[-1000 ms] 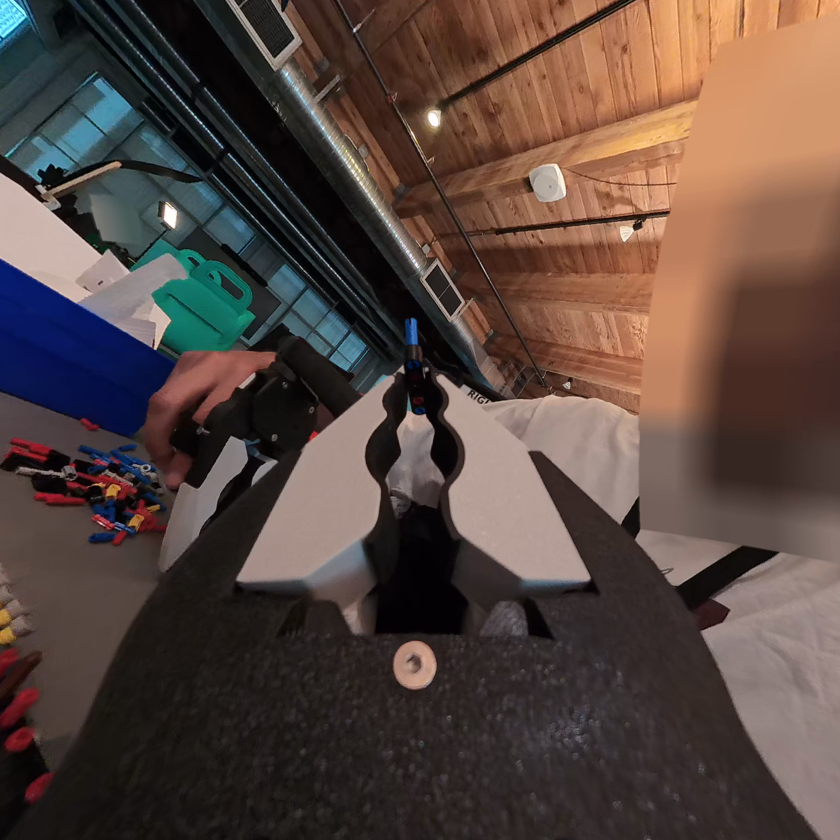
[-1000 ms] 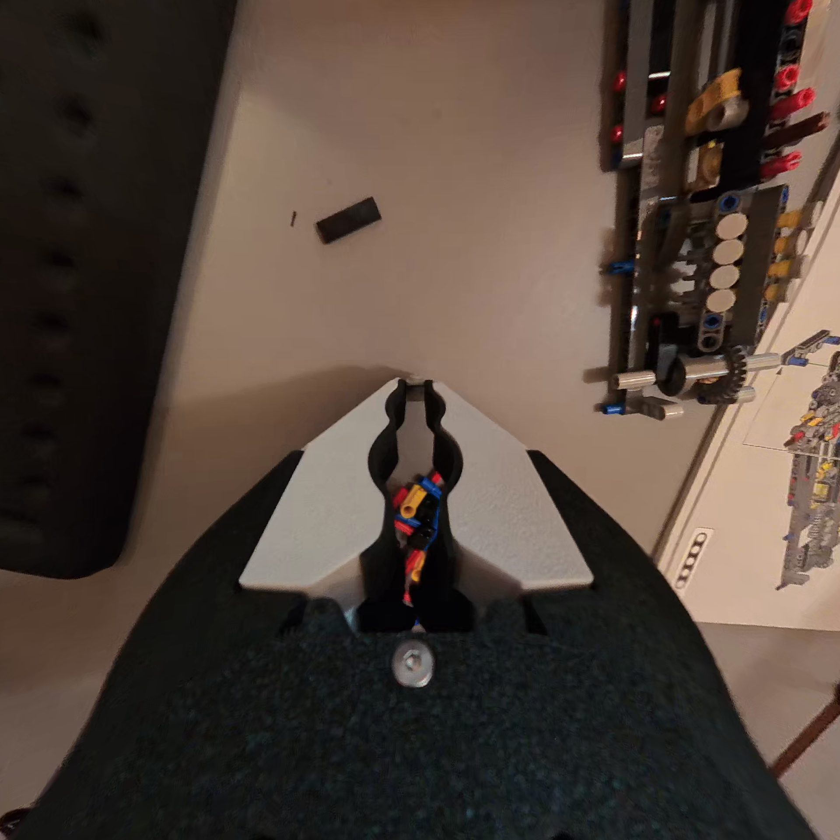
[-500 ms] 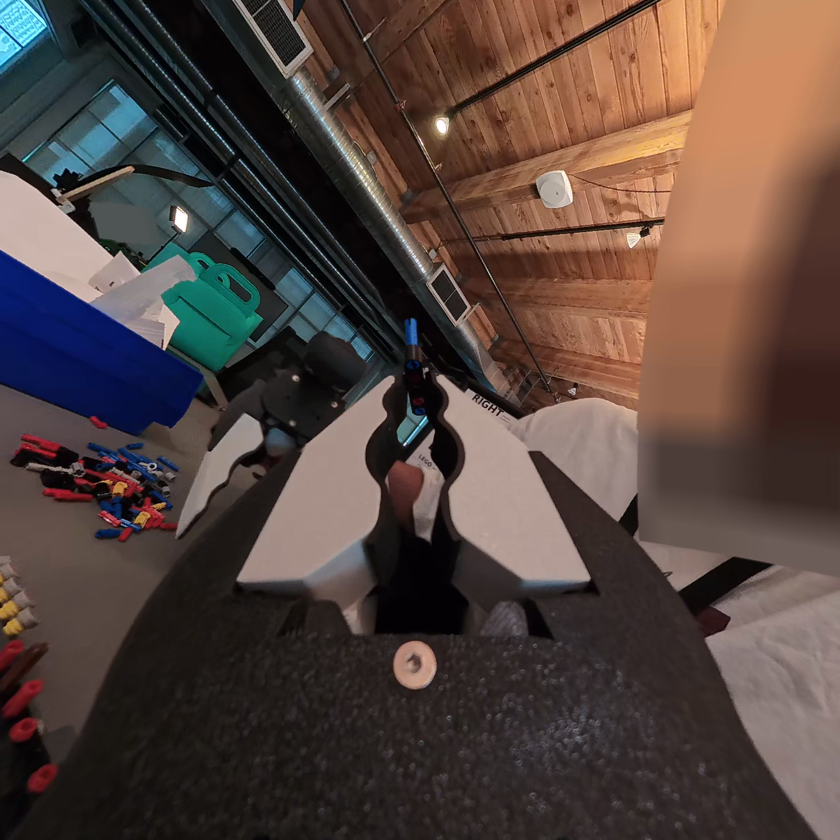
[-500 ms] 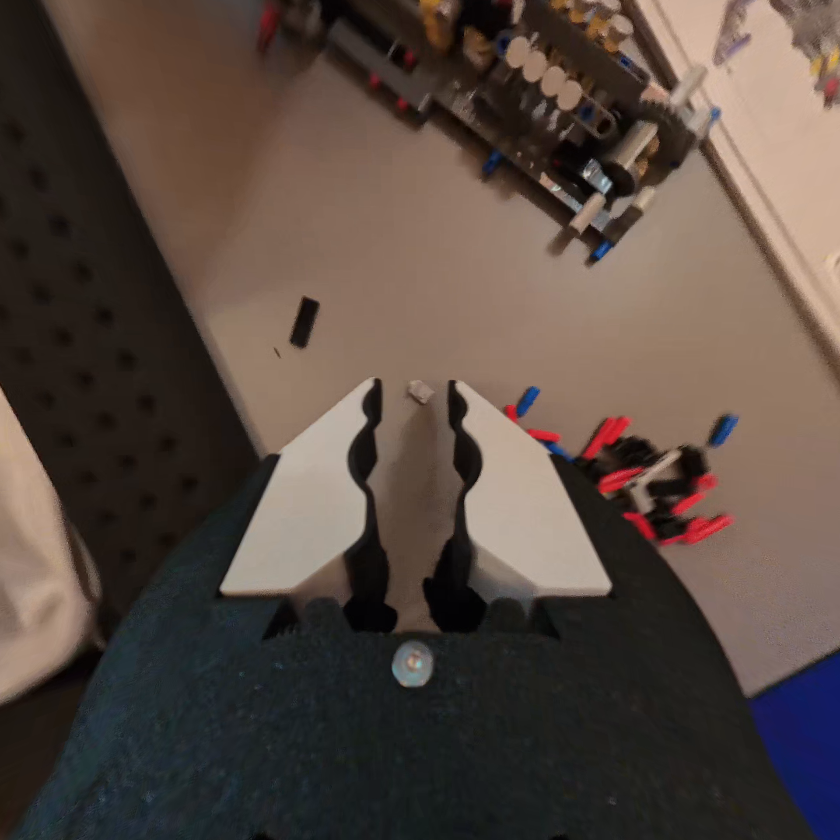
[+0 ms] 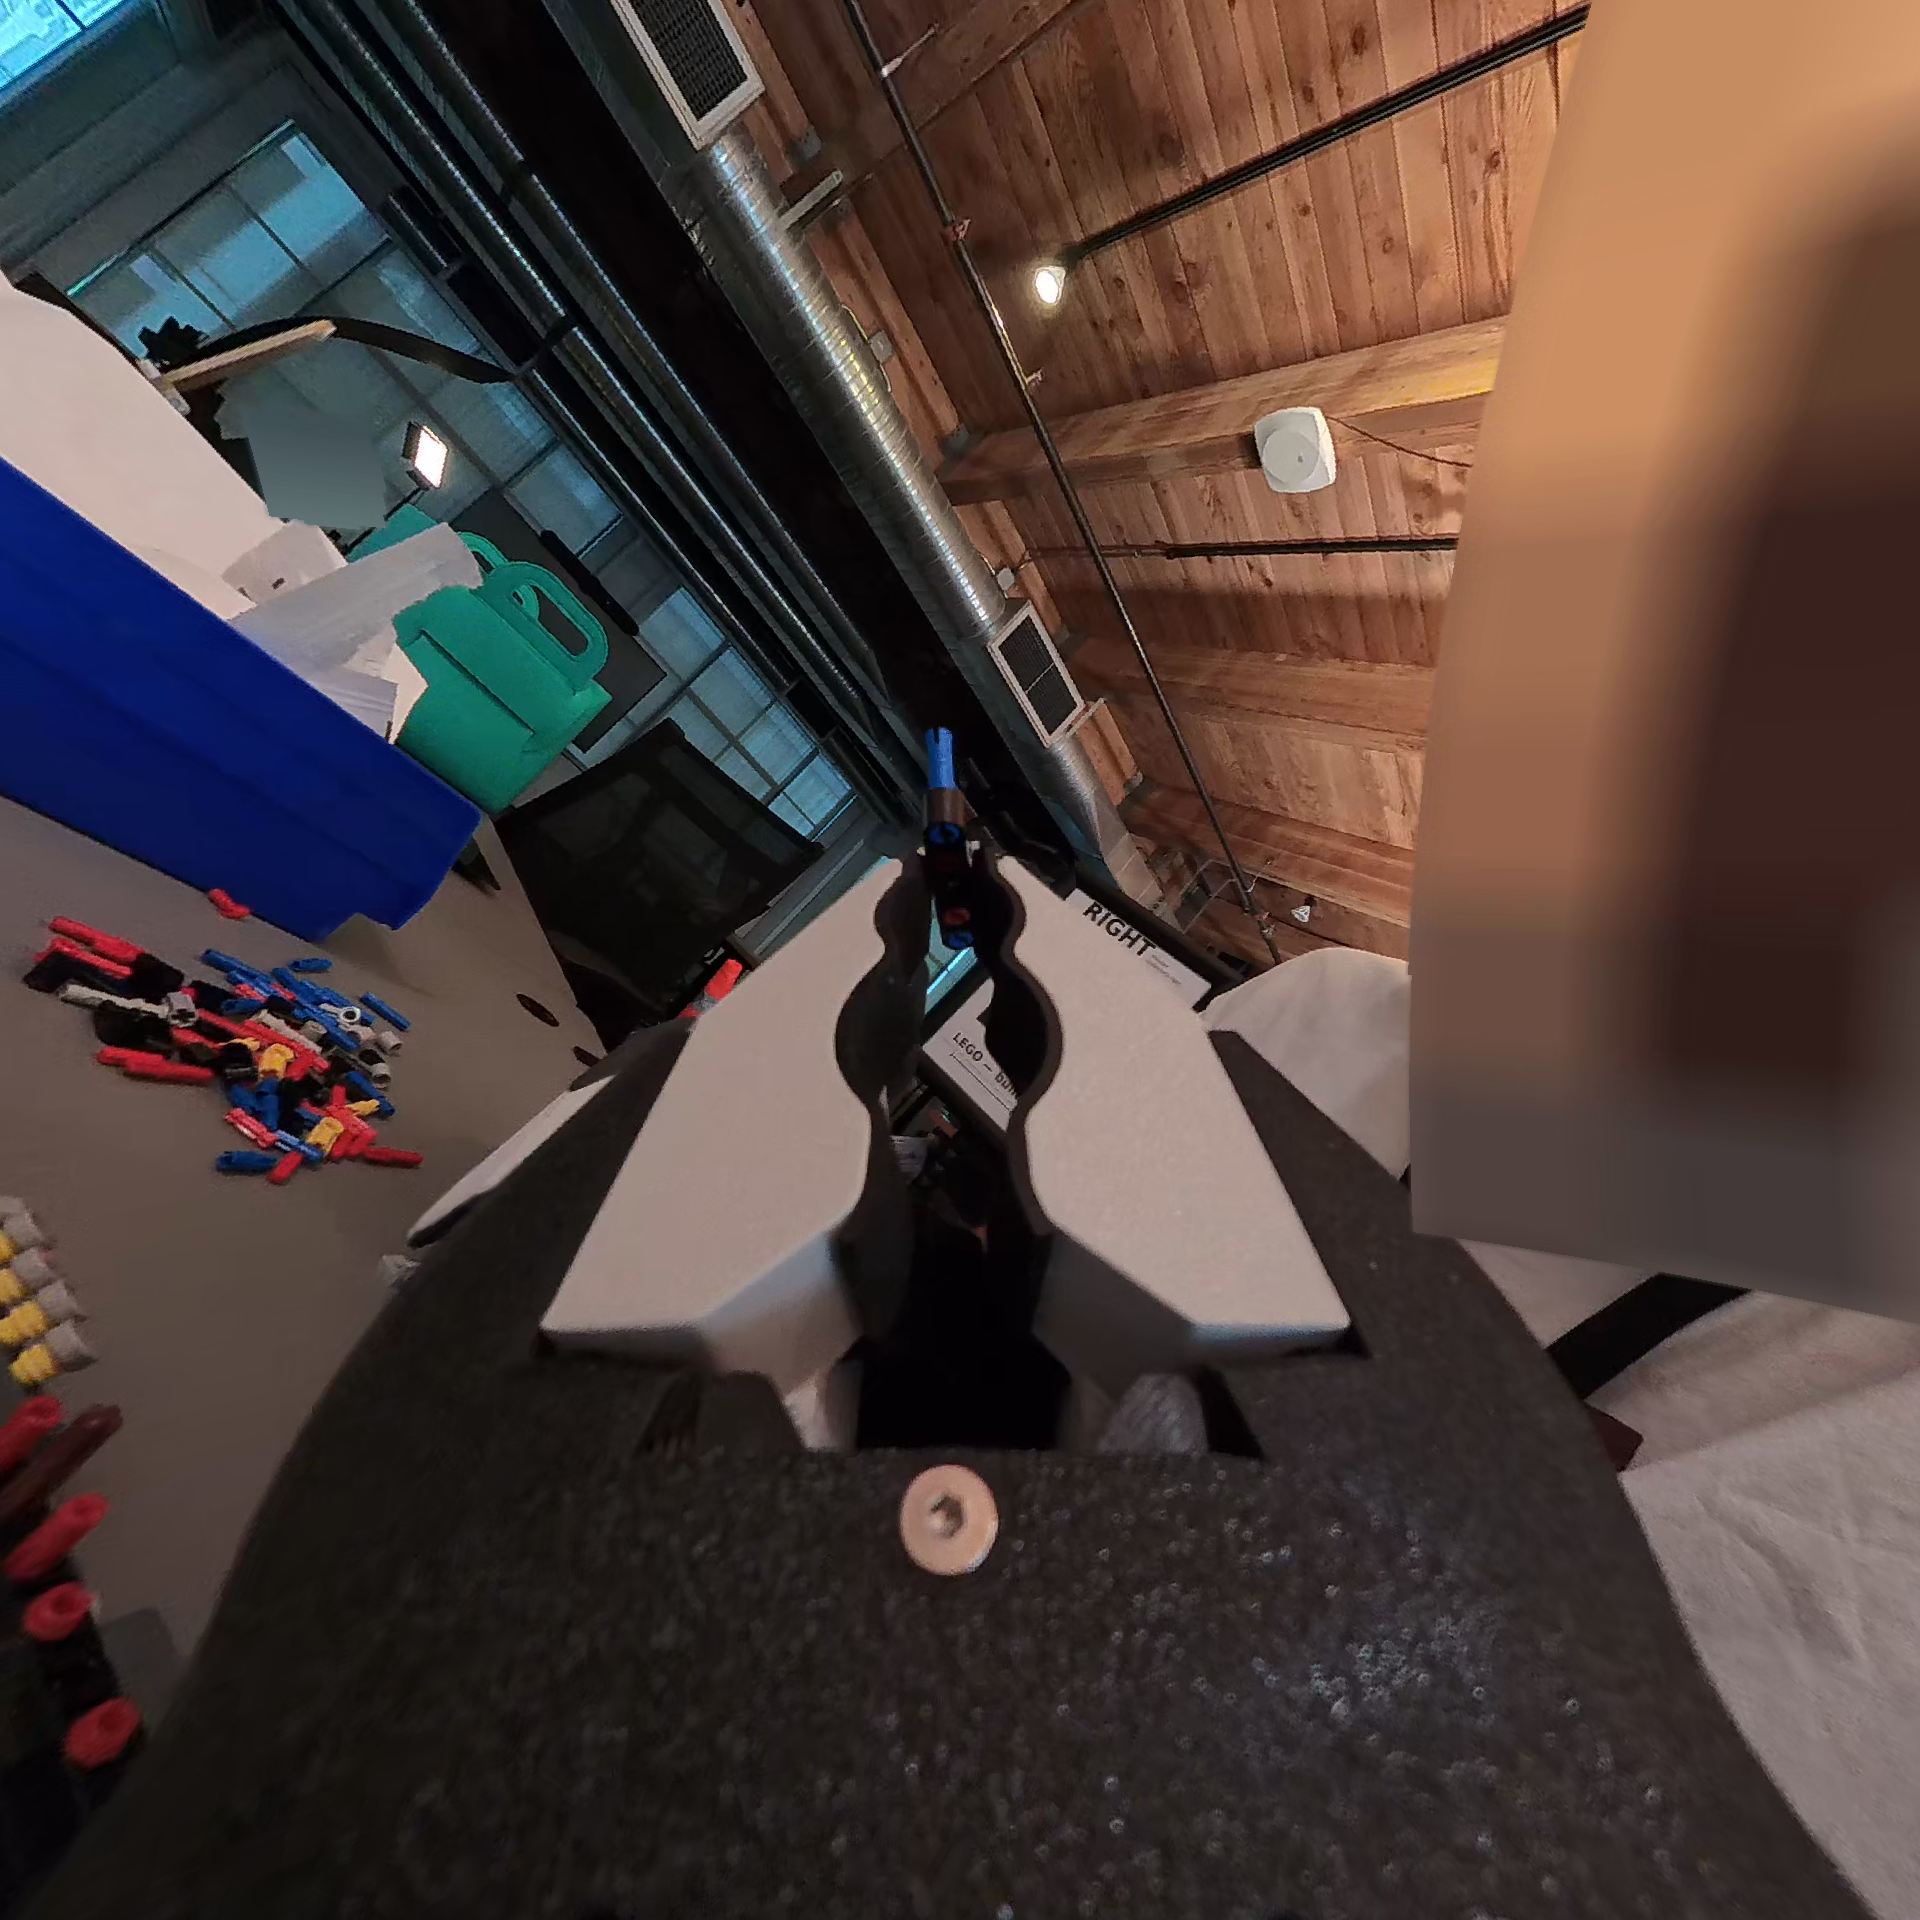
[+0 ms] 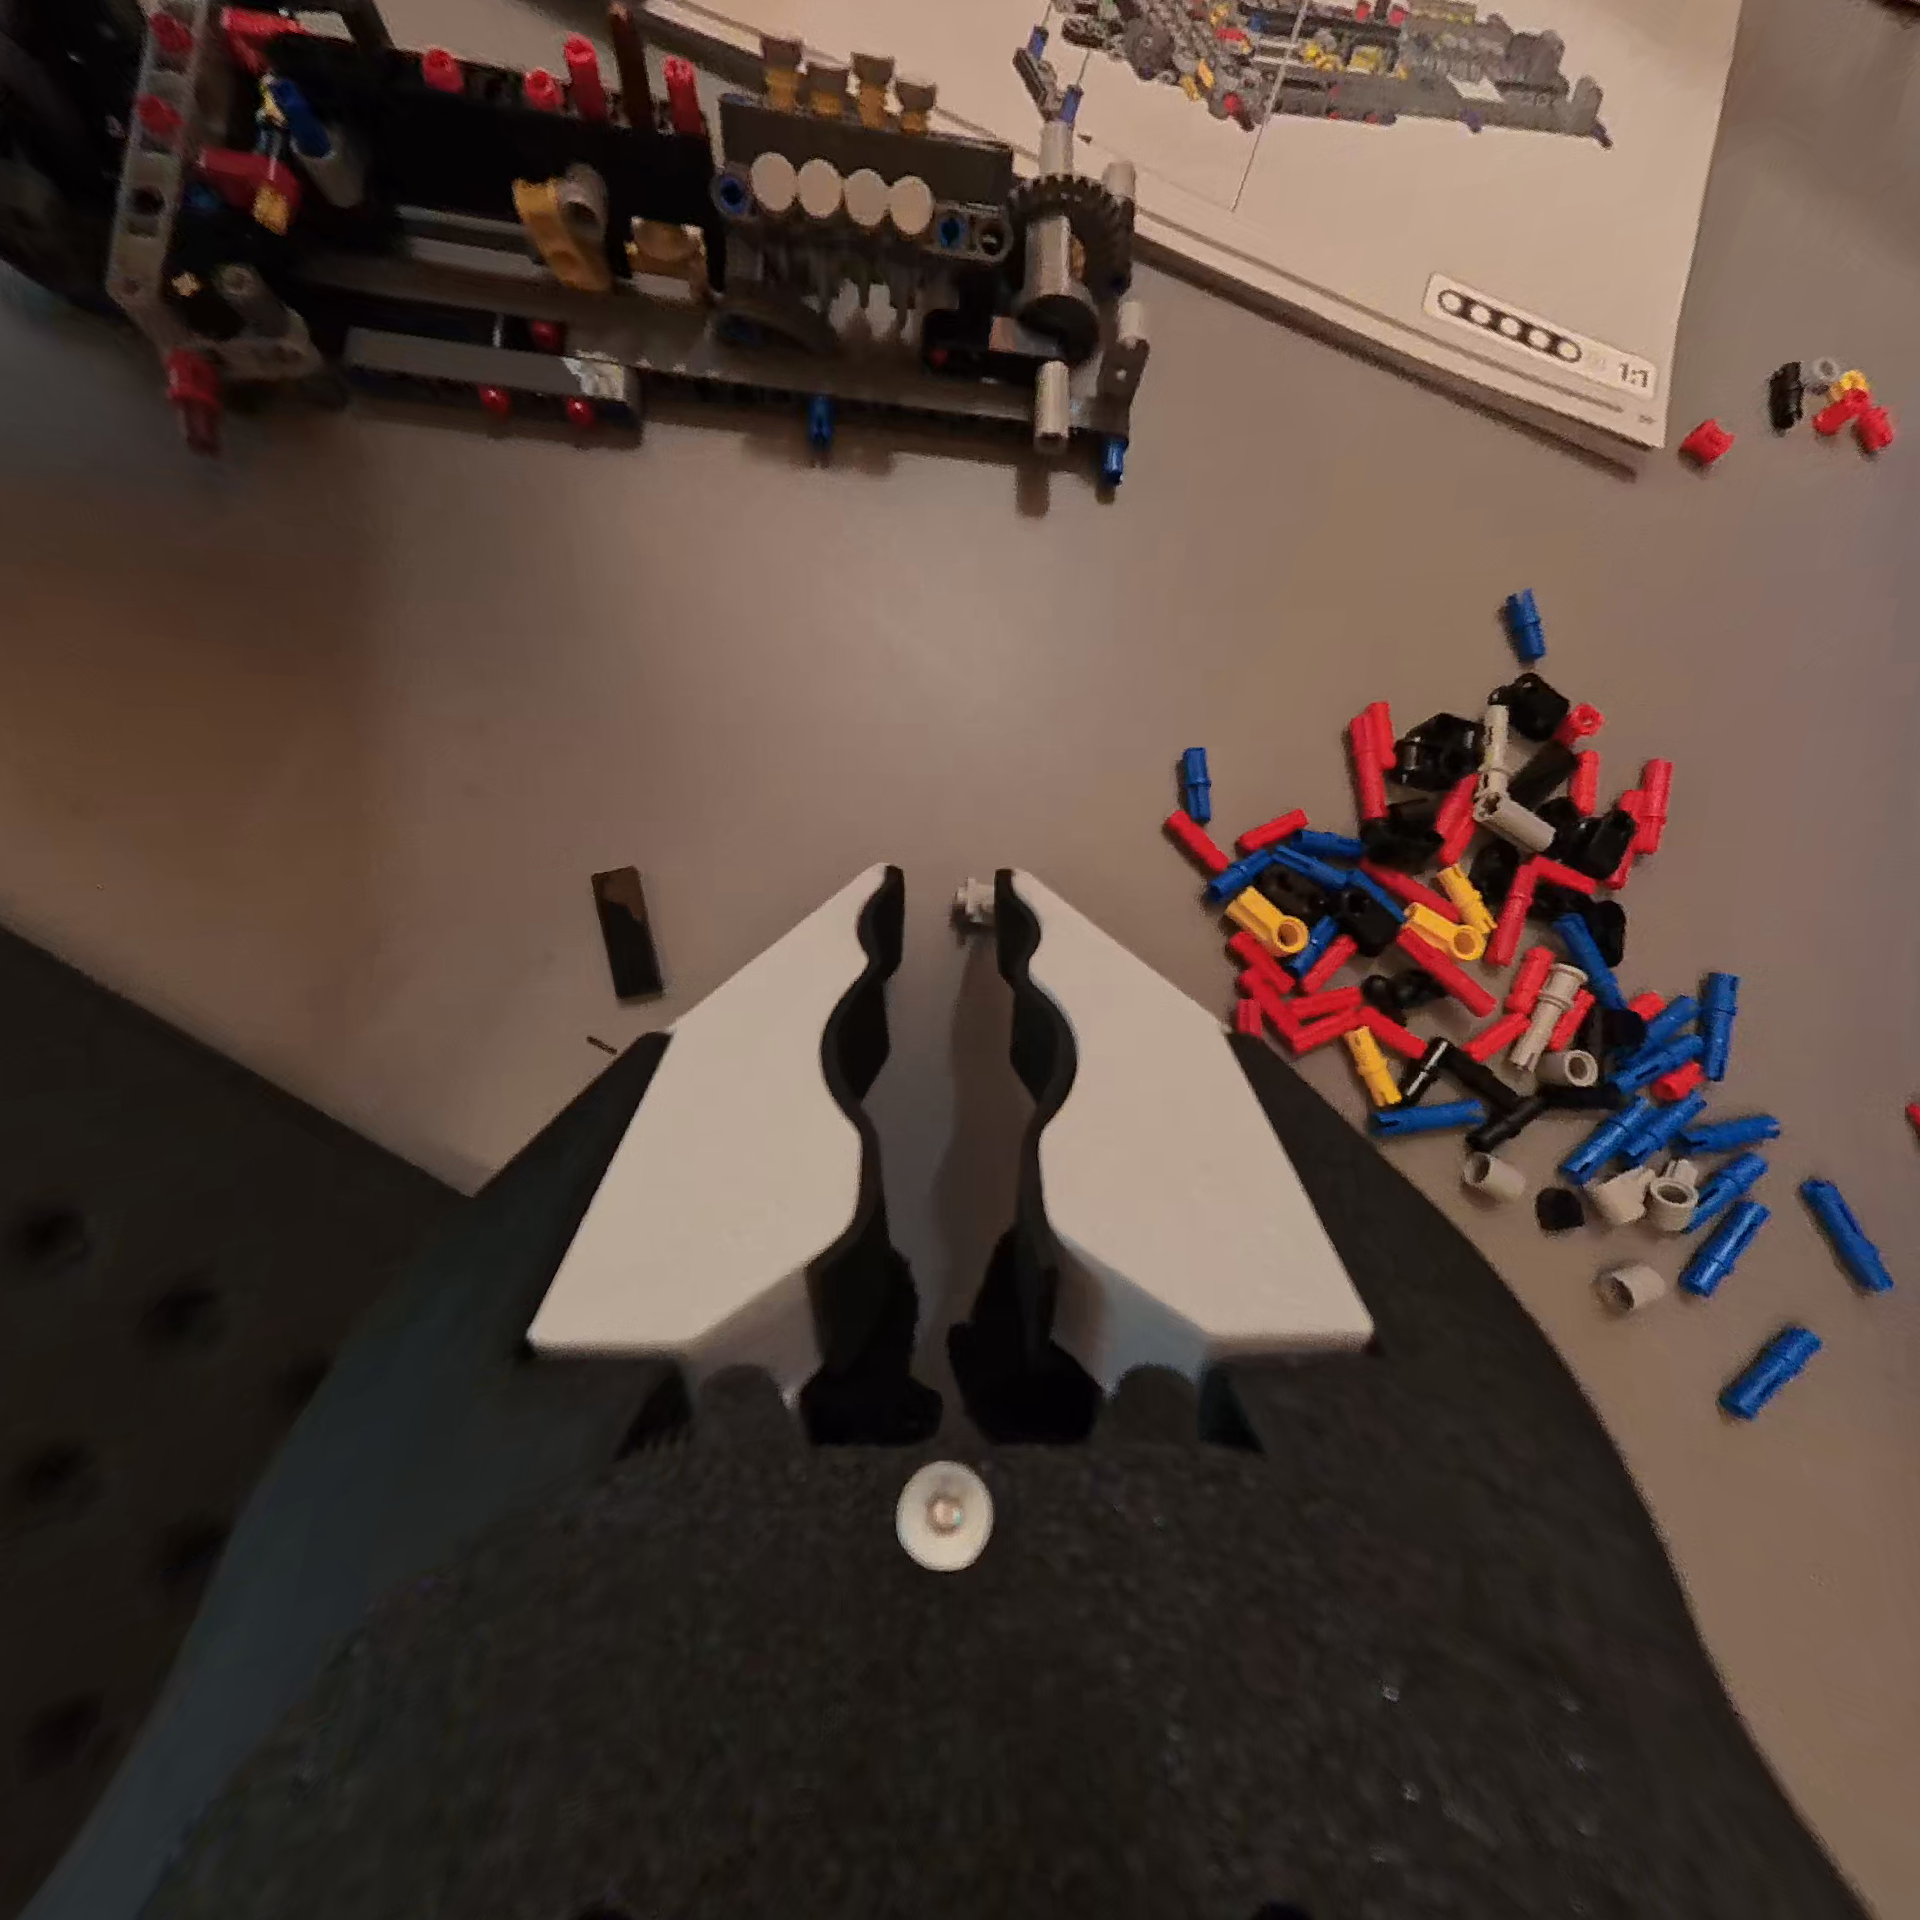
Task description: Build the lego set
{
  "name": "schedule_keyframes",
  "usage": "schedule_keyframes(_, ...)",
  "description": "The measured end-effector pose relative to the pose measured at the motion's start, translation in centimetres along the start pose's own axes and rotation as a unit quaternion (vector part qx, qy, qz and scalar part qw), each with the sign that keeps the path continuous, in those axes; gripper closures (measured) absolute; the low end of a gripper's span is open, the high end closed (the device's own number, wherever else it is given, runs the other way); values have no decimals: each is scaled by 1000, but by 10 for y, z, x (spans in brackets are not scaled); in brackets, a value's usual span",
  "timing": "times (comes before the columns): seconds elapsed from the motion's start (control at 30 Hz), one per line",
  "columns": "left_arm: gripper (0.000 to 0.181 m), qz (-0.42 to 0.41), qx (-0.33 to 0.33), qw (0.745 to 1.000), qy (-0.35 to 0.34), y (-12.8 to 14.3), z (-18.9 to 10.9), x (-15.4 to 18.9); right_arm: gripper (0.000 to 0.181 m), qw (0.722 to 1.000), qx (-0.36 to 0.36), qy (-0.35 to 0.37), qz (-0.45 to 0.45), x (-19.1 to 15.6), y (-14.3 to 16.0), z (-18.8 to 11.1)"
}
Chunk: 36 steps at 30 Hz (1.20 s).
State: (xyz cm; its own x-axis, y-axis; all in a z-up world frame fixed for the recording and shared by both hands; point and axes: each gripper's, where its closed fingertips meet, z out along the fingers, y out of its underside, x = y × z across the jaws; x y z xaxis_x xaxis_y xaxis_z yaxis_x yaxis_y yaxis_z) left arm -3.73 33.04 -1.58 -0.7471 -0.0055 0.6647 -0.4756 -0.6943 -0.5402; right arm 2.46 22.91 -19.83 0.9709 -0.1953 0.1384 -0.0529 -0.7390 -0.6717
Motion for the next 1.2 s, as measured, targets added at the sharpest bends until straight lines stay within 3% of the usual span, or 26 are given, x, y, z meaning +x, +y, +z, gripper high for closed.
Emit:
schedule_keyframes(0.47,176,5,-17,1000,-14,6,1,-6,180,1000,-6,-13,-12,2,4,2)
schedule_keyframes(0.53,176,24,-24,999,-29,8,2,-8,180,998,37,-48,9,-1,-10,-4)
schedule_keyframes(0.6,176,43,-28,998,-39,9,3,-8,181,976,170,-125,55,-11,-58,-31)
schedule_keyframes(0.67,175,68,-28,996,-51,9,3,-9,181,909,324,-233,122,-20,-117,-80)
schedule_keyframes(0.7,176,84,-28,994,-61,9,3,-10,181,879,370,-261,153,-18,-138,-98)
schedule_keyframes(0.77,175,113,-35,990,-79,10,4,-12,181,849,394,-297,189,-17,-161,-109)
schedule_keyframes(0.83,175,133,-46,986,-90,12,5,-13,181,842,401,-307,193,-18,-174,-107)
schedule_keyframes(1.07,176,190,-102,968,-131,27,8,-23,181,876,309,-336,154,-41,-178,-84)
schedule_keyframes(1.2,175,204,-117,962,-141,32,9,-25,181,866,281,-372,179,-46,-175,-80)
